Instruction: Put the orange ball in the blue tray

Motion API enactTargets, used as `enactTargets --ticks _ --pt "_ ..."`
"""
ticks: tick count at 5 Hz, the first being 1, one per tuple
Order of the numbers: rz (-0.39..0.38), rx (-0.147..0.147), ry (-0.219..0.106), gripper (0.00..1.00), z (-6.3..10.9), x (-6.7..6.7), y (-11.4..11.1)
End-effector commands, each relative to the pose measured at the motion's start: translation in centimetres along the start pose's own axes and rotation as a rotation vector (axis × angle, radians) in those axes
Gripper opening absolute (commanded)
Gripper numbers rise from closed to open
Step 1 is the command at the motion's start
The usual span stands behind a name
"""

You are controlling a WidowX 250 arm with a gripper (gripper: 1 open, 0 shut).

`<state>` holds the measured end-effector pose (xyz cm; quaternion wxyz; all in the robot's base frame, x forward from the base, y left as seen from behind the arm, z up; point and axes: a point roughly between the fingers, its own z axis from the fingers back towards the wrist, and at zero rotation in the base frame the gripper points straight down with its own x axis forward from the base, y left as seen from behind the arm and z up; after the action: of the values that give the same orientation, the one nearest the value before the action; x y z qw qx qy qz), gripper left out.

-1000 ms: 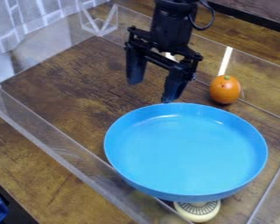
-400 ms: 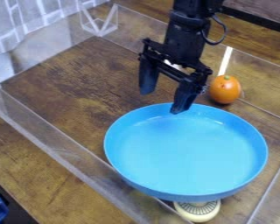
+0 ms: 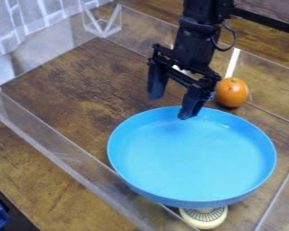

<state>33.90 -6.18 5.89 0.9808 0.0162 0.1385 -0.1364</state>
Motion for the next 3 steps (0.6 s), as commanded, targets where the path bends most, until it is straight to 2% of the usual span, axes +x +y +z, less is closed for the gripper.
enactTargets --ticks 1,3 --pt "-0.025 0.015 -0.057 1.00 1.86 0.79 -0.15" --pt "-0.044 0.020 -0.041 1.00 1.37 1.66 0.18"
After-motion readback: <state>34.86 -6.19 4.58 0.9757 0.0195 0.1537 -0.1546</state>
